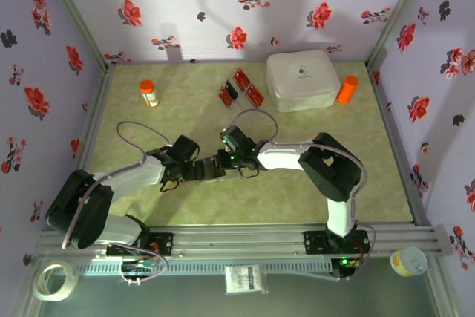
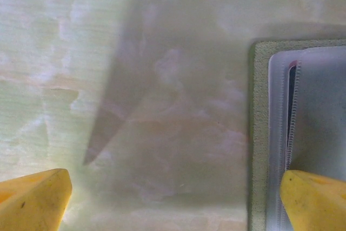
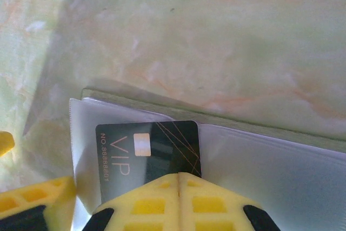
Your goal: Put the credit cards into the card holder
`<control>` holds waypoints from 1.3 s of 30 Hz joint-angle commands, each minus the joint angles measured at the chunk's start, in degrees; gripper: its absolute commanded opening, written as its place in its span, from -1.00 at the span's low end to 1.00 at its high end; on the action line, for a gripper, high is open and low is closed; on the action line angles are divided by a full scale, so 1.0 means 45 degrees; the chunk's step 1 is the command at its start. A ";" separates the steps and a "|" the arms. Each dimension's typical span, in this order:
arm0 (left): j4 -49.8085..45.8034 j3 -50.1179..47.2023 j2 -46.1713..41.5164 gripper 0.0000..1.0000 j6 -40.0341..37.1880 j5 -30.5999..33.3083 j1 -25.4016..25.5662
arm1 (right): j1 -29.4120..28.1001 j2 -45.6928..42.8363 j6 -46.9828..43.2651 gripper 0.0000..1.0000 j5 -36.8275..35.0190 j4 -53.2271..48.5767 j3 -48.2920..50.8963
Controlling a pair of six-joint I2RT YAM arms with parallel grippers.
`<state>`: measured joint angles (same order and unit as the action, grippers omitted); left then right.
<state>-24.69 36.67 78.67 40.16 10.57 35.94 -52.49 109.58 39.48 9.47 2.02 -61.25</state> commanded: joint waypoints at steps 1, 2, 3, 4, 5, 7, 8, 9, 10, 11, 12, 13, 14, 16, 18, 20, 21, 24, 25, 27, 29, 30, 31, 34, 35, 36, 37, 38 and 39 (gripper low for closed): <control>0.0019 -0.0075 0.0086 1.00 0.0100 0.0288 -0.0116 | -0.0451 0.0639 0.0099 -0.99 0.0284 -0.0481 -0.0334; -0.0045 -0.0003 0.0042 1.00 0.0085 0.0288 -0.0116 | -0.0492 0.0686 0.0204 -1.00 0.0331 -0.0416 -0.0390; -0.0118 0.0072 -0.0018 1.00 0.0065 0.0293 -0.0115 | -0.0506 0.0673 0.0314 -1.00 0.0355 -0.0362 -0.0418; -0.0210 0.0162 -0.0111 1.00 0.0058 0.0302 -0.0136 | -0.0508 0.0643 0.0437 -1.00 0.0383 -0.0259 -0.0424; -0.0303 0.0261 -0.0273 1.00 0.0059 0.0308 -0.0154 | -0.0520 0.0580 0.0550 -1.00 0.0446 -0.0171 -0.0431; -0.0474 0.0425 -0.0621 1.00 0.0077 0.0335 -0.0242 | -0.0518 0.0465 0.0698 -1.00 0.0563 -0.0099 -0.0488; -0.0566 0.0476 -0.0790 1.00 0.0102 0.0365 -0.0287 | -0.0521 0.0380 0.0742 -1.00 0.0594 -0.0079 -0.0478; -0.0656 0.0532 -0.0969 1.00 0.0119 0.0395 -0.0339 | -0.0518 0.0249 0.0757 -1.00 0.0607 -0.0078 -0.0482; -0.0742 0.0581 -0.1116 1.00 0.0155 0.0423 -0.0403 | -0.0523 0.0074 0.0742 -1.00 0.0561 -0.0095 -0.0441; -0.0829 0.0606 -0.1234 0.99 0.0219 0.0434 -0.0446 | -0.0502 -0.0062 0.0728 -1.00 0.0523 -0.0125 -0.0416; -0.0925 0.0602 -0.1340 1.00 0.0281 0.0463 -0.0512 | -0.0485 -0.0257 0.0700 -1.00 0.0474 -0.0154 -0.0391; -0.0967 0.0586 -0.1426 1.00 0.0359 0.0483 -0.0545 | -0.0450 -0.0421 0.0682 -1.00 0.0402 -0.0181 -0.0330; -0.1010 0.0550 -0.1496 1.00 0.0393 0.0468 -0.0575 | -0.0419 -0.0574 0.0663 -1.00 0.0362 -0.0188 -0.0286; -0.1132 0.0457 -0.1510 1.00 0.0548 0.0559 -0.0669 | -0.0366 -0.0766 0.0517 -1.00 0.0240 -0.0364 -0.0246; -0.1230 0.0394 -0.1403 1.00 0.0669 0.0595 -0.0750 | -0.0310 -0.0846 0.0371 -1.00 0.0181 -0.0504 -0.0219; -0.1303 0.0295 -0.1245 1.00 0.0767 0.0653 -0.0814 | -0.0291 -0.0799 0.0249 -1.00 0.0170 -0.0622 -0.0222; -0.1312 0.0271 -0.1167 1.00 0.0810 0.0659 -0.0838 | -0.0289 -0.0759 0.0182 -1.00 0.0180 -0.0672 -0.0218; -0.1343 0.0136 -0.0941 1.00 0.0956 0.0674 -0.0883 | -0.0289 -0.0613 0.0113 -1.00 0.0233 -0.0684 -0.0197; -0.1320 0.0097 -0.0872 1.00 0.0990 0.0688 -0.0903 | -0.0288 -0.0537 0.0077 -1.00 0.0226 -0.0698 -0.0185; -0.1300 0.0033 -0.0741 1.00 0.1009 0.0690 -0.0936 | -0.0286 -0.0401 0.0079 -1.00 0.0271 -0.0684 -0.0165; -0.1253 0.0031 -0.0566 1.00 0.0953 0.0694 -0.0951 | -0.0289 -0.0279 0.0064 -1.00 0.0304 -0.0684 -0.0177; -0.1234 0.0026 -0.0464 1.00 0.0918 0.0681 -0.0956 | -0.0278 -0.0226 0.0054 -1.00 0.0293 -0.0684 -0.0158; -0.1205 0.0039 -0.0371 1.00 0.0853 0.0697 -0.0957 | -0.0299 -0.0211 0.0035 -1.00 0.0296 -0.0683 -0.0160; -0.1063 0.0058 -0.0076 1.00 0.0747 0.0626 -0.0971 | -0.0290 -0.0151 0.0001 -1.00 0.0239 -0.0713 -0.0126; -0.1031 0.0094 0.0005 1.00 0.0703 0.0611 -0.0975 | -0.0294 -0.0130 -0.0005 -1.00 0.0210 -0.0739 -0.0136; -0.0980 0.0106 0.0135 0.99 0.0656 0.0585 -0.0976 | -0.0275 -0.0122 -0.0041 -1.00 0.0182 -0.0790 -0.0113; -0.0950 0.0121 0.0258 1.00 0.0638 0.0566 -0.0976 | -0.0290 -0.0131 -0.0059 -1.00 0.0145 -0.0803 -0.0106; -0.0933 0.0125 0.0334 1.00 0.0624 0.0535 -0.0976 | -0.0289 -0.0132 -0.0078 -1.00 0.0113 -0.0854 -0.0098; -0.0865 0.0114 0.0420 1.00 0.0582 0.0528 -0.0976 | -0.0292 -0.0145 -0.0097 -1.00 0.0073 -0.0875 -0.0063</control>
<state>-28.71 37.54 79.33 43.18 12.05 32.05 -53.89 107.96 40.45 10.55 -0.23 -62.50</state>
